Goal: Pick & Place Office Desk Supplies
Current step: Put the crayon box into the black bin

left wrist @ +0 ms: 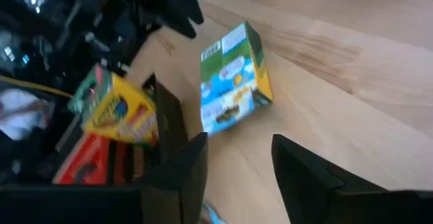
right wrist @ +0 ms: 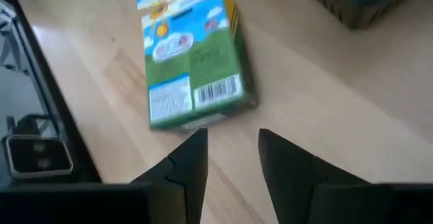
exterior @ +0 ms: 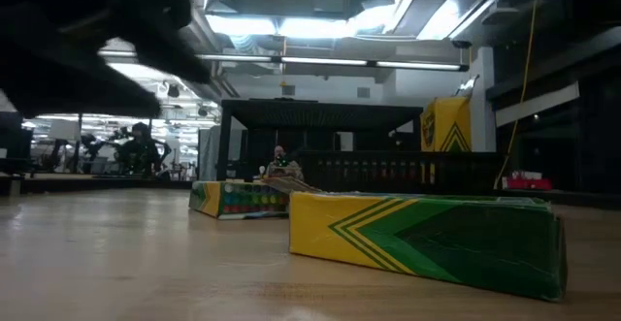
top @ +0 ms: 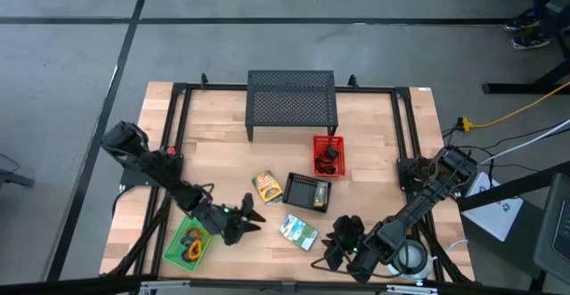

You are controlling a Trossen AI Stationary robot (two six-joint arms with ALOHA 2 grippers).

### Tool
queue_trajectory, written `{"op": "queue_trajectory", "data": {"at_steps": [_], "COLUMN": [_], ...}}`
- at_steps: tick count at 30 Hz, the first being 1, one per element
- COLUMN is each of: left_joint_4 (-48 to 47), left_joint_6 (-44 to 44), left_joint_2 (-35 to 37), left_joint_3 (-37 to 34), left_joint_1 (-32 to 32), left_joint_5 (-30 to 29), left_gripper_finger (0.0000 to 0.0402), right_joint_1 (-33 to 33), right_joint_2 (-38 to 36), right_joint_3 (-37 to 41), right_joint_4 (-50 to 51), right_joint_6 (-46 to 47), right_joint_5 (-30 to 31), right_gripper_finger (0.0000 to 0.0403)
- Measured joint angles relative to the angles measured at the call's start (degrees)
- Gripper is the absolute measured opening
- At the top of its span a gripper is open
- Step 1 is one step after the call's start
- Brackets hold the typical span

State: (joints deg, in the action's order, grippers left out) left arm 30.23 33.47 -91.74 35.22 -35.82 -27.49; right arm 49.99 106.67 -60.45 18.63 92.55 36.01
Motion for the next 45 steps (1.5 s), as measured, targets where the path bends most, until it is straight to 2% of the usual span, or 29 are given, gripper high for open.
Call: {"op": "queue_trajectory", "data": {"at_steps": [7,13,17,22,24,28,30,32,35,37,40,42,45], "left_joint_4": [-0.1,5.0,7.7,7.4,6.1,4.7,2.6,-2.4,-17.6,-25.7,-30.7,-30.7,-30.3], "left_joint_6": [13.4,25.7,30.5,32.3,32.5,32.6,31.7,27.0,13.2,7.0,6.3,9.0,10.4], "left_joint_2": [-10.8,-18.9,-20.1,-20.2,-20.2,-20.2,-19.2,-17.2,-13.2,-11.2,-9.8,-9.9,-11.1], "left_joint_3": [7.4,11.4,12.3,12.9,12.9,12.8,12.8,12.9,15.4,17.9,19.5,19.6,19.7], "left_joint_1": [1.5,2.3,3.3,4.9,5.3,5.4,5.0,4.7,4.7,5.3,4.9,4.9,5.6], "left_joint_5": [-1.0,-9.5,-8.6,-6.9,-8.2,-14.9,-15.8,-12.3,0.5,8.0,7.7,6.8,9.1], "left_gripper_finger": [0.0201,0.0204,0.0201,0.0201,0.0200,0.0203,0.0202,0.0200,0.0193,0.0186,0.0174,0.0167,0.0161], "right_joint_1": [-0.4,-0.5,-0.5,-0.5,-0.5,-0.5,-0.5,-0.5,-0.5,-0.5,-0.5,-0.5,-0.6], "right_joint_2": [-0.1,-0.1,-0.2,-0.2,-0.2,-0.2,-0.2,-0.2,-0.2,-0.3,-0.3,-0.3,-0.3], "right_joint_3": [0.0,0.0,0.0,0.0,0.0,0.0,0.0,0.0,0.0,0.0,0.0,0.0,0.0], "right_joint_4": [0.2,0.5,0.5,0.4,0.4,0.5,0.4,0.5,0.5,0.5,0.6,0.6,0.6], "right_joint_6": [-0.2,-1.1,-1.4,-1.5,-1.5,-1.5,-1.7,-2.0,-2.2,-2.2,-2.5,-3.0,-3.0], "right_joint_5": [0.8,0.9,0.8,0.7,0.6,0.6,0.6,0.6,0.6,0.6,0.6,0.9,1.0], "right_gripper_finger": [0.0132,0.0132,0.0132,0.0132,0.0132,0.0132,0.0132,0.0132,0.0132,0.0132,0.0132,0.0132,0.0132]}}
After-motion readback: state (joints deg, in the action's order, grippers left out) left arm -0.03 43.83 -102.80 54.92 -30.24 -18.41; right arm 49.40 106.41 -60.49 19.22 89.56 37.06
